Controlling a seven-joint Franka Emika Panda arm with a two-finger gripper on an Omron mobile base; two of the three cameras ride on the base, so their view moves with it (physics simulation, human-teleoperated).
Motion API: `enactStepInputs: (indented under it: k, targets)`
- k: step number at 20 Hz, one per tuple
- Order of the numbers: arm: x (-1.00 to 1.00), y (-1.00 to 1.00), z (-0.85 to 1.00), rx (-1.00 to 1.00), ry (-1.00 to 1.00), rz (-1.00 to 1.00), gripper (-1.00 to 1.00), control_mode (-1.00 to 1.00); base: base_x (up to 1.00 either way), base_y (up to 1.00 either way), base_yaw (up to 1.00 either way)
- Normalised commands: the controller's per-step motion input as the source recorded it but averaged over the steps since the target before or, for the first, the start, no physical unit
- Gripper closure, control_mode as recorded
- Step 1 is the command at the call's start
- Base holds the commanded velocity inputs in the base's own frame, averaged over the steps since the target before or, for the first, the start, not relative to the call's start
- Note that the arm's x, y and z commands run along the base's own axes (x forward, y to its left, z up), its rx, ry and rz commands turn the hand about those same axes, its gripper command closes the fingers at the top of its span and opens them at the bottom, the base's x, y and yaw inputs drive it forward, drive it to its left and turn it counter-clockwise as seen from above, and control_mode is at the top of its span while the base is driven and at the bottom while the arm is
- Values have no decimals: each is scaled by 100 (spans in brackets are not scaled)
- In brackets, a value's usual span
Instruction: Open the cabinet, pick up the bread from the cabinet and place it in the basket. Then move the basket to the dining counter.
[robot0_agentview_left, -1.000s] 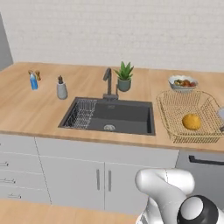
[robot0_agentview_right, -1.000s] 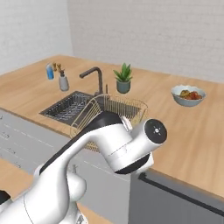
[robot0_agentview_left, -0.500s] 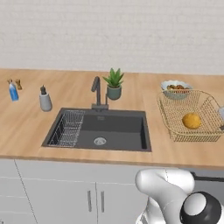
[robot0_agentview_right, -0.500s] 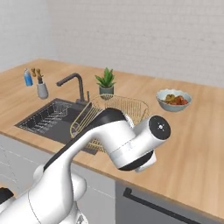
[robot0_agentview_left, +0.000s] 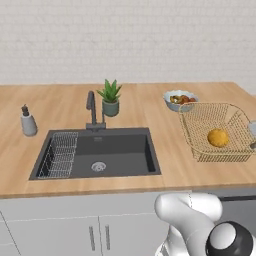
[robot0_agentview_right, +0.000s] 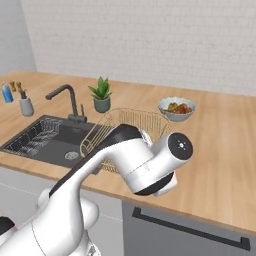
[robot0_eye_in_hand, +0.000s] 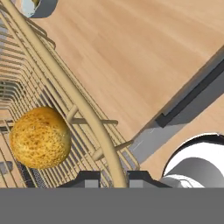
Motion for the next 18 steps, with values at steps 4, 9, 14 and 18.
enactStepInputs:
  k: [4,9,14,18]
  targets:
    - [30,0,-12,0,0,-7,100,-100,15,0,-13]
    - [92,-2,-42,0,0,-2,100,-100,0,0,0]
    - [100,-24,-57,0,3,0,100,-100,0,0,0]
    - [100,-40,-55,0,12,0,100,-100,0,0,0]
